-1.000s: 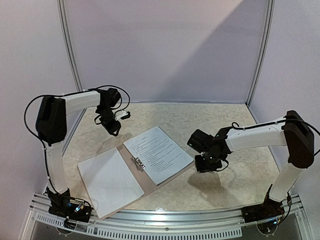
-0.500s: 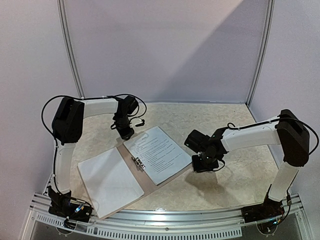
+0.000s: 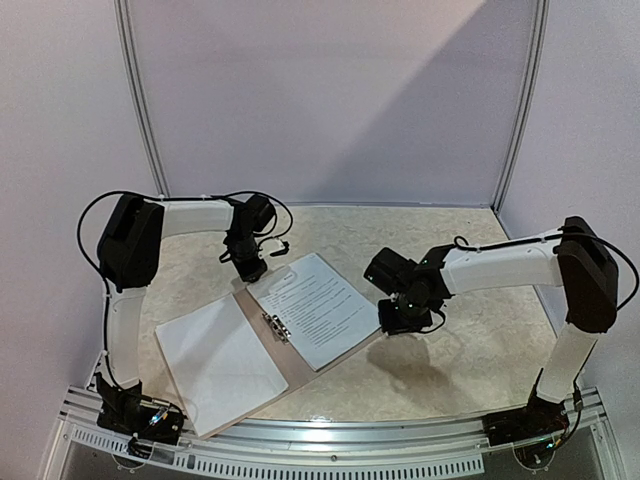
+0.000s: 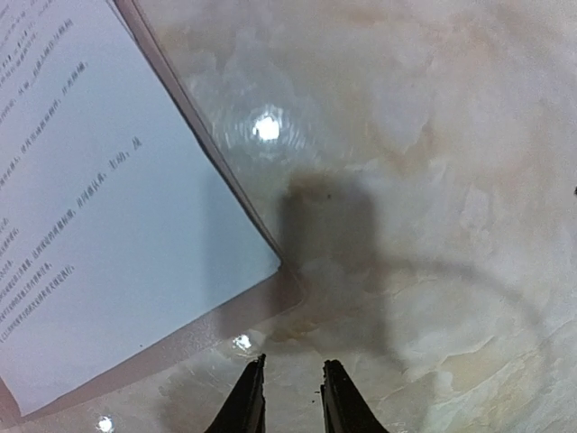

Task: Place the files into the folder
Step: Adjust the file with the spring clip on the folder.

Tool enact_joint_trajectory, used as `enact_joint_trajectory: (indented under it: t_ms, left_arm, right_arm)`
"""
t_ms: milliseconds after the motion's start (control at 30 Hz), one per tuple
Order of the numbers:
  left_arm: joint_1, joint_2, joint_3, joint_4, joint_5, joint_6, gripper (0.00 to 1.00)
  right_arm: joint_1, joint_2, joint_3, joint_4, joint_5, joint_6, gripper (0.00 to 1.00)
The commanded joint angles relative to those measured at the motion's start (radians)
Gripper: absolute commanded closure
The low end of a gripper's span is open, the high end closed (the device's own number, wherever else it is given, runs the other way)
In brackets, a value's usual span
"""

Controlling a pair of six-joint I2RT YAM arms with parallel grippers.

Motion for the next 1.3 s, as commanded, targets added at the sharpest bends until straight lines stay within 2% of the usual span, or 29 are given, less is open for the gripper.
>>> enact_joint_trajectory:
  t_ms: [0,167,333,533,700,1267]
  left_arm:
    - [-0.01,0.003,-0.035,-0.035,0.008,0.022,0.61]
    - [-0.008,0.001,-0.044,-0.024,0.01,0.016,0.61]
    - [-0.008,0.001,-0.048,-0.019,0.023,0.011,0.6]
    - [-0.008,-0.003,-0.052,-0.024,0.035,0.014,0.6]
    - [-0.008,-0.004,-0.055,-0.027,0.037,0.016,0.6]
    - [-0.006,-0.03,-0.093,-0.032,0.061,0.005,0.6]
  right_arm:
    - [-0.069,-0.004,0.117,-0.067,0.125,-0.082,0.78]
    - [-0.135,0.079,0.254,-0.041,0.13,-0.219,0.83]
    - [-0.143,0.288,0.42,-0.069,0.079,-0.325,0.9]
    - [-0.142,0.415,0.485,-0.082,0.011,-0.387,0.95]
    - [-0.107,0.416,0.454,-0.064,-0.052,-0.423,1.0]
    - [-0.054,0.336,0.449,-0.081,-0.011,-0.424,1.0]
